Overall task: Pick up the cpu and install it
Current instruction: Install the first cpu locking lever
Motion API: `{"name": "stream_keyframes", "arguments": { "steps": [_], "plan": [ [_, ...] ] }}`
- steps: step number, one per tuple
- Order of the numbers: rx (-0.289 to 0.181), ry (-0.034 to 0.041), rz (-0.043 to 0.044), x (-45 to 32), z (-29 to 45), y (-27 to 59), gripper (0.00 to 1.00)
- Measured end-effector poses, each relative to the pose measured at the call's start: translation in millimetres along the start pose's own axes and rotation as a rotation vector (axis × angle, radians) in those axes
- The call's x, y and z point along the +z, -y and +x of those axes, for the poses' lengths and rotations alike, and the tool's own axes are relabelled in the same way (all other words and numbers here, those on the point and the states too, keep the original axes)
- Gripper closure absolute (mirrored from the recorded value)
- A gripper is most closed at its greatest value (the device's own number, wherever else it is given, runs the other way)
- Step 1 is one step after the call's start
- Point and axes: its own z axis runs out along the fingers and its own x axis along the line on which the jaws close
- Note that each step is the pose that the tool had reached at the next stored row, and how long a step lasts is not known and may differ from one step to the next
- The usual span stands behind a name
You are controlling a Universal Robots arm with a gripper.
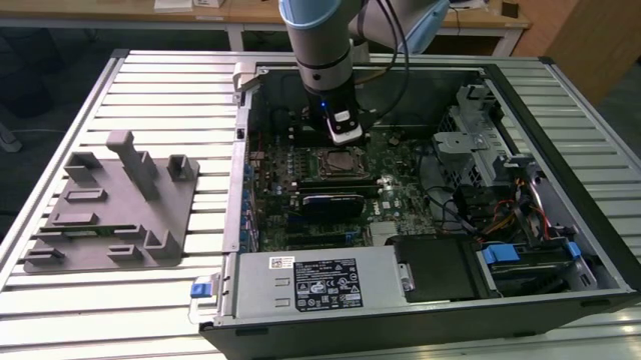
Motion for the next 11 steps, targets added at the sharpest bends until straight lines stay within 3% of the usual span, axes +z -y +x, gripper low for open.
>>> {"name": "stream_keyframes", "arguments": {
  "steps": [5,11],
  "plan": [
    [0.004,0.0006,0.0010,0.6,0.2,0.3,0.89],
    [0.007,-0.0036,-0.0110,1.2,0.3,0.3,0.89]
  ]
}}
